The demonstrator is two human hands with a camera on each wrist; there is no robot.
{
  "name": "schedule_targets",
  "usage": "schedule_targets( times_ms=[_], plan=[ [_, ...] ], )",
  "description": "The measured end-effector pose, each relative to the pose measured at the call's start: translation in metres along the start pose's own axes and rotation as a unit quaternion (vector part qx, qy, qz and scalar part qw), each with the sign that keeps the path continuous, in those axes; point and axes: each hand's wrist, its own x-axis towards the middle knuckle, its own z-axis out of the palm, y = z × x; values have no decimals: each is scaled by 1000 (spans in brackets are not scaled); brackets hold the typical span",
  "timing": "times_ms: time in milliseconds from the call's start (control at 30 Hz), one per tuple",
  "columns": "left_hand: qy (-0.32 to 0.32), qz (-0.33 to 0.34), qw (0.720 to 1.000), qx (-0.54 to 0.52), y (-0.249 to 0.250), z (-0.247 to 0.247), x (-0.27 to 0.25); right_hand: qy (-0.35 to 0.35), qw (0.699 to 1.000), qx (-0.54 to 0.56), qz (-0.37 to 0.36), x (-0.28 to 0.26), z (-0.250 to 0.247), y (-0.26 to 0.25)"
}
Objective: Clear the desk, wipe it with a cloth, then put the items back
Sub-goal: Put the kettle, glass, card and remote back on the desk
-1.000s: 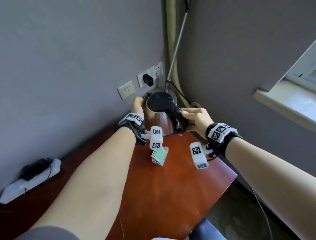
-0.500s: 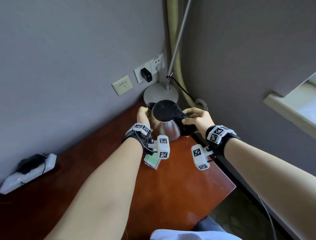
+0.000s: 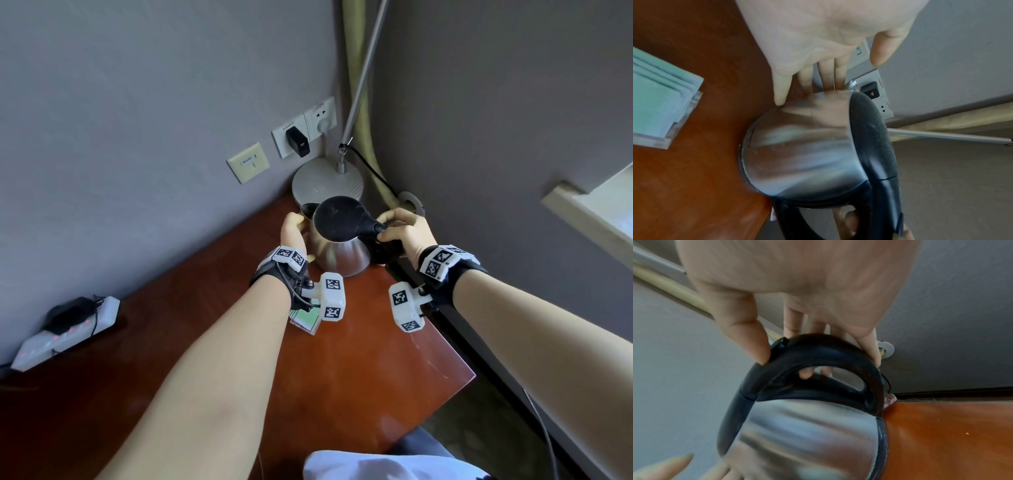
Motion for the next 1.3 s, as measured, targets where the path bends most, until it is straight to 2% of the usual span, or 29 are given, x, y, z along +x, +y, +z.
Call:
schedule_targets(
  times_ms=[933,1100,1300],
  plan=[
    [25,17,999,10,-11,-14,-15,-8,999,3,33,-7,12,3],
    [11,22,1000,20,-9,-22,-21,57,998,-9,-1,-6,12,7],
    [50,59,990,115,-23,-69,-18,212,966,-149,14,-16,-10,27]
  ],
)
